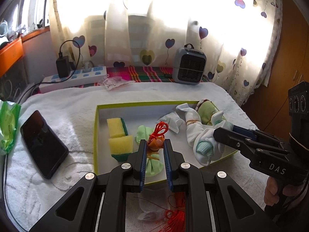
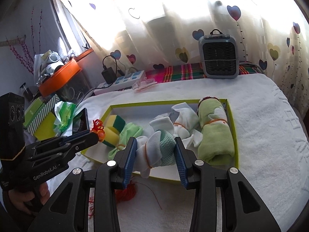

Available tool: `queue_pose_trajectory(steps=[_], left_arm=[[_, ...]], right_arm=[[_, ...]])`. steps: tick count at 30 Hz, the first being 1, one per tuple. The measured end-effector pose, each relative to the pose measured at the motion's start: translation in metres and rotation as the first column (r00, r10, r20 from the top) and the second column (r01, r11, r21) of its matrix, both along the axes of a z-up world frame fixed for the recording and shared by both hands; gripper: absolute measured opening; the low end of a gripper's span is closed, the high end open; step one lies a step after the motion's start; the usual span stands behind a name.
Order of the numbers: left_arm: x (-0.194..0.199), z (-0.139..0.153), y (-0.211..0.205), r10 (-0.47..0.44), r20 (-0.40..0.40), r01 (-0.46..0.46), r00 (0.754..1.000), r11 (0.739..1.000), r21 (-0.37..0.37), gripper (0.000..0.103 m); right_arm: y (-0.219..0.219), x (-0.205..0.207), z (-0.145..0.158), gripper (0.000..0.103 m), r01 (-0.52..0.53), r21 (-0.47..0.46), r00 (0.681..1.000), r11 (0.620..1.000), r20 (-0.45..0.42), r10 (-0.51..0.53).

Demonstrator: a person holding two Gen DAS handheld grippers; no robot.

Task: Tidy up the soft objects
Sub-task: 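Carry the red tasseled bundle over the box with the left gripper while the right gripper carries the sock bundle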

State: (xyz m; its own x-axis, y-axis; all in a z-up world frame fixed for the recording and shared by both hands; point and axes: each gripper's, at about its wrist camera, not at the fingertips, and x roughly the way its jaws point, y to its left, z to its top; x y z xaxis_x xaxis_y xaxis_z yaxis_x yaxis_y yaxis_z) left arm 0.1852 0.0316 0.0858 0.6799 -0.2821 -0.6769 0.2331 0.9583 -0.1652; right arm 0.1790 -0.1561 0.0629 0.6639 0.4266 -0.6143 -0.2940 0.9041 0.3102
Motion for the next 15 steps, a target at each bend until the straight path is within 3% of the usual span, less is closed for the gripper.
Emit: queue_pose_trajectory(steps=[15], left_arm=[[0.031,-0.007,0.0,0.016,-0.022,-0.016,1.0,1.0,0.008,0.016]], right_arm=[[0.023,0.028,-0.012,0.04,-0.092,-0.107,0.996,0.99,-0.024,0.09]])
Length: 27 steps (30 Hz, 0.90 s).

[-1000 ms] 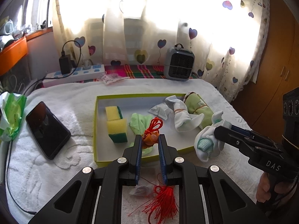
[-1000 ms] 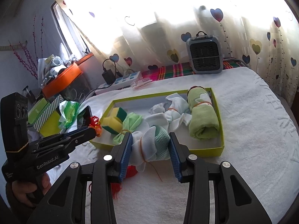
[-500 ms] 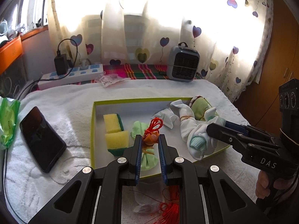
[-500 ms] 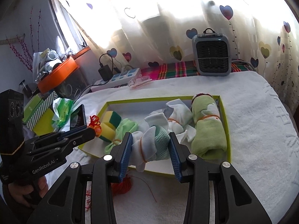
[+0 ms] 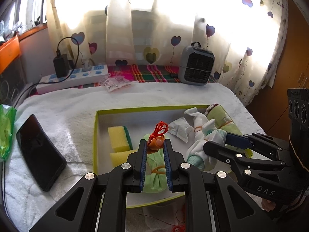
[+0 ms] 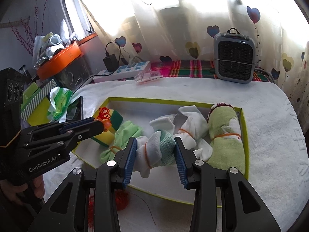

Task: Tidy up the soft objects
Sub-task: 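Carry the red tasseled bundle over the box with the left gripper while the right gripper carries the sock bundle, then lower and open the left gripper, dropping the orange knot into the box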

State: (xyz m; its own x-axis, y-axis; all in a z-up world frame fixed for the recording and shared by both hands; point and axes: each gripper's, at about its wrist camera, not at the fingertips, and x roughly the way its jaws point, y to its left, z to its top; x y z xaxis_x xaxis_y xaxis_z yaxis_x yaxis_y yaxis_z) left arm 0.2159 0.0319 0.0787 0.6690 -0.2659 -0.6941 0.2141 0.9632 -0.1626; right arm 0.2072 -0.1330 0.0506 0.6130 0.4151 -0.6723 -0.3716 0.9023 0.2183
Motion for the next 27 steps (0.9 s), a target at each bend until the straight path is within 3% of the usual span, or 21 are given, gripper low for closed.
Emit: queue_pose_trajectory(steps=[12,27], left_arm=[[0.023,-0.01,-0.006,-0.003,-0.025,0.004,1.0,1.0,0.014,0.016],[0.044,-0.026,-0.011,-0.002,-0.068,0.004,0.998,1.0,0.028,0.016]], right_arm=[[0.023,0.002,-0.009,0.04,-0.073,-0.13,0.996,0.989,0.033,0.078],[0.024,0.003,-0.016,0.041,-0.099,-0.139,0.994,0.985,0.038,0.106]])
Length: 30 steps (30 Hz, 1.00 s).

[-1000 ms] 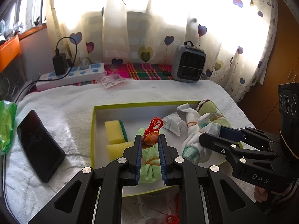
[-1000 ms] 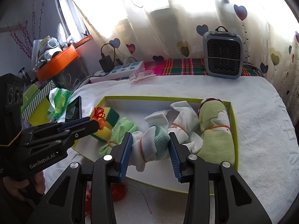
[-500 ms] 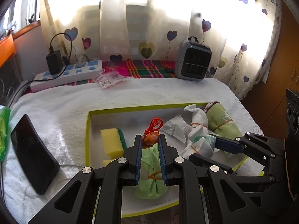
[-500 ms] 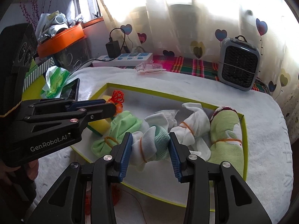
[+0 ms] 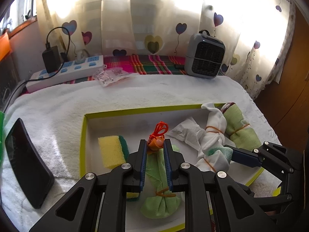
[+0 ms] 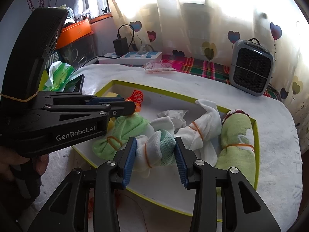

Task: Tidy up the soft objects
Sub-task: 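Lower and open the left gripper, dropping the orange knot into the box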

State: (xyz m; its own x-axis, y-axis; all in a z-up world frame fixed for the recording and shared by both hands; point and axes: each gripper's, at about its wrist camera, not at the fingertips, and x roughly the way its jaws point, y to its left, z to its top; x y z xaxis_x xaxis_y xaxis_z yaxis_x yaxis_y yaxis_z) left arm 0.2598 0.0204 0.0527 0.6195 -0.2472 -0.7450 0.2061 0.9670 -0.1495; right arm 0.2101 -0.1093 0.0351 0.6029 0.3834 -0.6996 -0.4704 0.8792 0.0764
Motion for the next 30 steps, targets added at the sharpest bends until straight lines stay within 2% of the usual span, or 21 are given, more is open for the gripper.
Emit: queue_pose_trajectory(steps=[17,24,30], left_arm=[[0.0085,-0.0049,-0.0005,0.012,-0.016,-0.013,1.0,1.0,-0.011,0.017],[0.0074,-0.0037,-0.0022,0.01,-0.011,-0.01,1.0,1.0,-0.005,0.026],[0.0071,-0.0039,-0.0028,0.011,-0.01,-0.011,1.0,1.0,-0.001,0.029]], right_arm=[[-0.0004,-0.0007,-0.001,0.043,0.002,0.008,1.0,1.0,0.015,-0.002],[0.0004,-0.0018,-0.0013,0.047,0.007,0.01,1.0,1.0,0.023,-0.007],[0.0002,-0.0032,-0.0014,0.048,0.015,0.018,1.0,1.0,0.026,-0.016]])
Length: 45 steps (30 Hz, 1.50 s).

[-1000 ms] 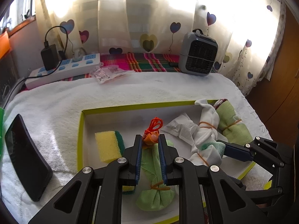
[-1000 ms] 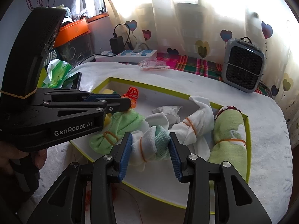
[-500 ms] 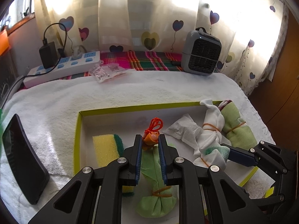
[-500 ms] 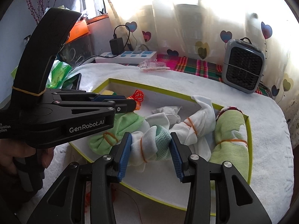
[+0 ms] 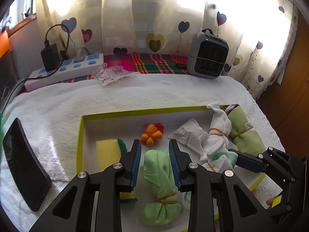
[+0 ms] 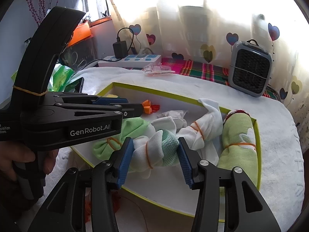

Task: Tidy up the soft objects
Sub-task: 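Lower and open the left gripper, dropping the orange knot into the box, then lower and open the right gripper on the sock bundle beside the white cloths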

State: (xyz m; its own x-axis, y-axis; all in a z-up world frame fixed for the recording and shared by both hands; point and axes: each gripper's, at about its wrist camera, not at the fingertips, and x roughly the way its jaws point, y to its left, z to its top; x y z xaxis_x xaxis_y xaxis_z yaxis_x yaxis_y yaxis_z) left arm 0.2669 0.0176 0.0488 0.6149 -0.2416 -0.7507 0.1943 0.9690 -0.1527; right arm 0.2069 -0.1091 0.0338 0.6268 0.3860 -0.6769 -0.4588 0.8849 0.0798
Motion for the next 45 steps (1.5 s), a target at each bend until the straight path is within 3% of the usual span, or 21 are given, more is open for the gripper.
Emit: queue_pose_trajectory(steps=[18,38,41,45], left_arm=[[-0.003,0.001,-0.001,-0.001,0.0,0.001,1.0,1.0,0.001,0.034],[-0.017,0.009,0.004,0.014,0.009,-0.014,1.0,1.0,0.004,0.037],[-0.021,0.011,0.005,0.012,0.012,-0.012,1.0,1.0,0.001,0.038],[-0.028,0.015,0.005,0.016,0.023,-0.016,1.0,1.0,0.004,0.038]], right_arm=[[-0.003,-0.001,0.001,0.056,0.021,0.015,1.0,1.0,-0.002,-0.021],[-0.006,-0.007,0.001,0.057,0.039,0.04,0.999,0.998,-0.008,-0.038],[-0.006,-0.009,0.002,0.064,0.039,0.042,0.999,0.998,-0.007,-0.039],[-0.007,-0.014,0.003,0.064,0.044,0.049,0.999,0.998,-0.006,-0.044]])
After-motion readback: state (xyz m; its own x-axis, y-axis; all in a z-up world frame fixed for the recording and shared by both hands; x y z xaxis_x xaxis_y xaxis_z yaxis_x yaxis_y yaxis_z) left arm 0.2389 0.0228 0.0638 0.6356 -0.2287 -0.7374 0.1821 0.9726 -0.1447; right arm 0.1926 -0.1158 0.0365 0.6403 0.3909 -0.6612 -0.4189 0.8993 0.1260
